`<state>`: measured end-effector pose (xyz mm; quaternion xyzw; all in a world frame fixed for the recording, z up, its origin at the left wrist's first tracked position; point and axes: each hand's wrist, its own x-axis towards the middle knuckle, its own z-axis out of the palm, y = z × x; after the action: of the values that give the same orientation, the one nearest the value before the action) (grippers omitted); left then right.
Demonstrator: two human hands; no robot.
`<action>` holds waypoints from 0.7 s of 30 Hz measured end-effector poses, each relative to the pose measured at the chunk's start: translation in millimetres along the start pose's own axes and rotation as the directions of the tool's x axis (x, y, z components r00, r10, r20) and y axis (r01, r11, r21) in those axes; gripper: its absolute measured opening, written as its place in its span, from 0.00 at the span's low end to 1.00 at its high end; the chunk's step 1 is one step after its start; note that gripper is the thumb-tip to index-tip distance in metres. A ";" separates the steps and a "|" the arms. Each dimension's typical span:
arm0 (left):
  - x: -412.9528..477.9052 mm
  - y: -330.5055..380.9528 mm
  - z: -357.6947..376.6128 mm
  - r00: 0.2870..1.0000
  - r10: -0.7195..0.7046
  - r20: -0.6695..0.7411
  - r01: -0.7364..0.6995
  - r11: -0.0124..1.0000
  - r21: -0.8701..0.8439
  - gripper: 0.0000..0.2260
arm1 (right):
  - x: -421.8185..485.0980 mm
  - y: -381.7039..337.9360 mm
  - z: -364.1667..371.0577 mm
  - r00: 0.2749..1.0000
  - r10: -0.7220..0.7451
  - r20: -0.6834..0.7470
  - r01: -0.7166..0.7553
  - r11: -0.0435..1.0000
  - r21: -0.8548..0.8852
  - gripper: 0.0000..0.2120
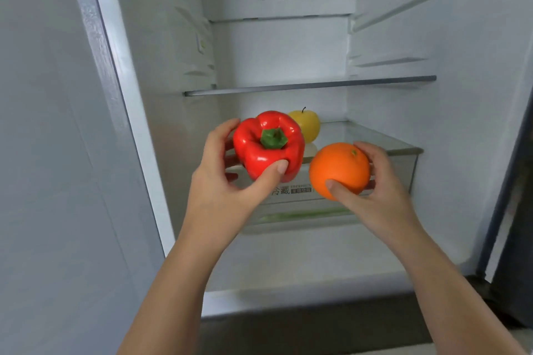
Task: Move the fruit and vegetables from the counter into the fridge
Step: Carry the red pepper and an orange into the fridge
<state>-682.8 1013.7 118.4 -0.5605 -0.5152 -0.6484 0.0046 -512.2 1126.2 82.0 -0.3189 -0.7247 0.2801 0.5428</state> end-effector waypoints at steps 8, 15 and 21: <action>67.2 0.0 6.2 0.996 0.073 -0.060 -0.076 0.996 -0.052 0.24 | 64.3 19.1 17.0 0.998 -0.048 -0.049 0.050 0.998 0.042 0.31; 105.9 13.7 16.3 0.976 0.193 -0.104 -0.187 0.980 0.066 0.25 | 114.8 34.0 12.4 0.995 -0.102 -0.025 0.100 0.994 -0.051 0.34; 144.7 18.8 27.0 0.967 0.239 -0.081 -0.224 0.961 0.160 0.27 | 153.1 55.7 0.8 0.997 -0.077 0.010 0.078 0.995 -0.057 0.33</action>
<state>-706.2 1105.7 232.4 -0.5819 -0.4923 -0.6301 0.1485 -535.9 1279.0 133.0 -0.3050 -0.7465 0.2390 0.5410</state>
